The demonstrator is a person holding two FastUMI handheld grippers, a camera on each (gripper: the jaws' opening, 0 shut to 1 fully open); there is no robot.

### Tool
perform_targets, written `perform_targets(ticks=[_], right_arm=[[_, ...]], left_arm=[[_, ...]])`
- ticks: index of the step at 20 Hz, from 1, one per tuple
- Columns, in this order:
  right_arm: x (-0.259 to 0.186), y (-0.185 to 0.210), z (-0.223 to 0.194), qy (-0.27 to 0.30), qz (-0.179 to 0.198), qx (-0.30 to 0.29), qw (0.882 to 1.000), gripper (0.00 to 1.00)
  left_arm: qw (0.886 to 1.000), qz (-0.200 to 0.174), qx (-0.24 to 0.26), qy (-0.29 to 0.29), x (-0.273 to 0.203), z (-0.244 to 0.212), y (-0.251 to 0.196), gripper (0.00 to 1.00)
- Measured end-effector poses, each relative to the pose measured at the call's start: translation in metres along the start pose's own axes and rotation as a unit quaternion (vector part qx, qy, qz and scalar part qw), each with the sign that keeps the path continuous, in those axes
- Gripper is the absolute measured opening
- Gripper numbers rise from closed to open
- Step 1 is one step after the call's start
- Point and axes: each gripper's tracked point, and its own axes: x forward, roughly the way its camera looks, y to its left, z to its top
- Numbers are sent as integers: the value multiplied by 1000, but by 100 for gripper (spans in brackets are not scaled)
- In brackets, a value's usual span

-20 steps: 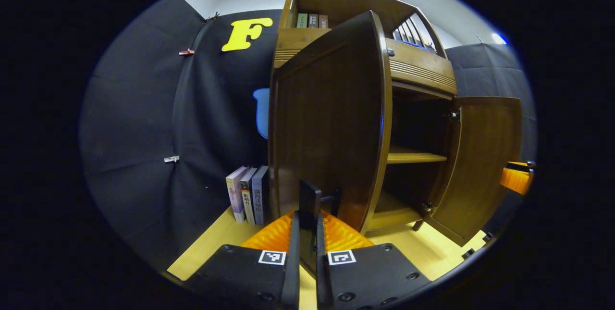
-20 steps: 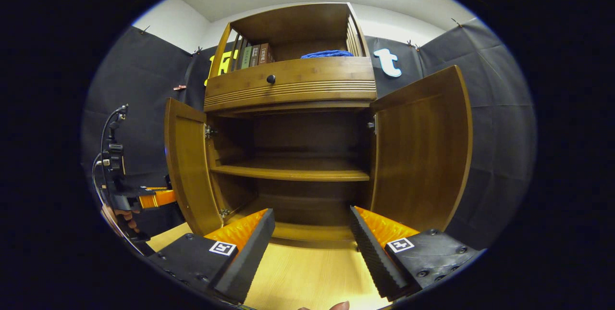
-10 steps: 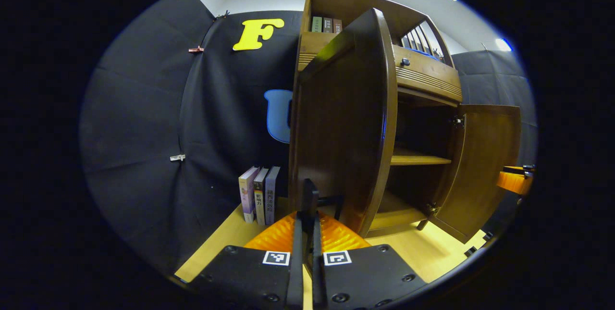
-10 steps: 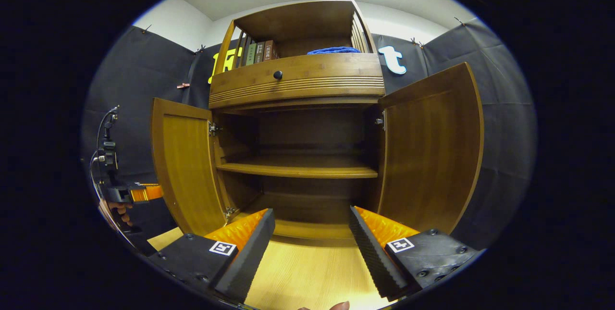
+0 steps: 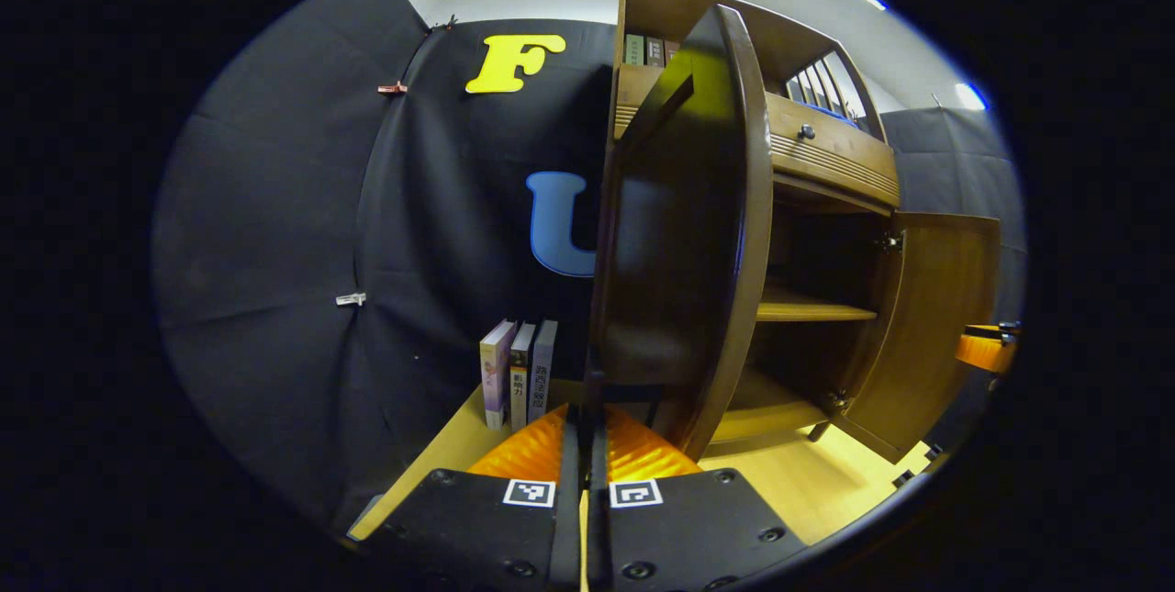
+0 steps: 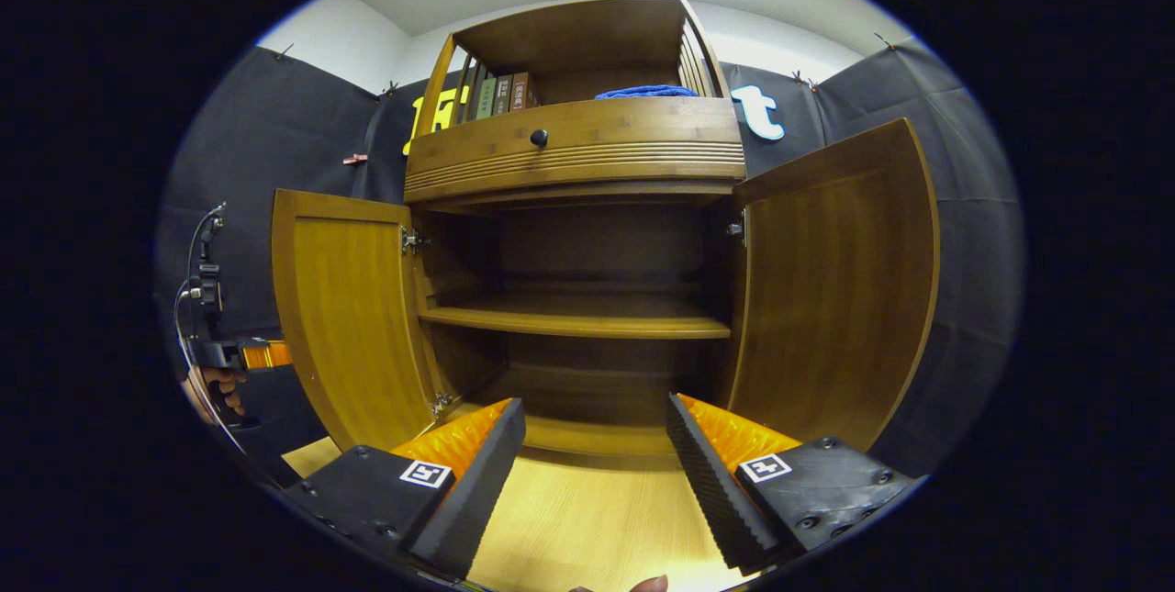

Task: Open the right door of the double-door shoe cabinet with the right hand, and open the left door with the left hand.

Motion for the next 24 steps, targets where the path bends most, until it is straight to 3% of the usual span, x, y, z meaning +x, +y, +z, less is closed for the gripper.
perform_targets(ticks=[11,18,19,20,22,24], right_arm=[[4,3,0,-1,3,1,1000,98],[5,4,2,-3,10,3,1000,98],[5,3,2,-3,10,4,1000,98],[6,3,3,-3,11,4,1000,98],[8,2,4,-4,13,5,1000,98],[8,1,6,-5,15,7,1000,98]], left_arm=[[1000,7,10,-15,-4,7,6,9],[999,26,22,-14,-34,6,3,16],[999,27,25,-13,-40,6,2,14],[999,28,28,-14,-45,6,1,23],[999,24,27,-23,-57,10,-8,28],[999,19,20,-44,-68,19,-19,40]])
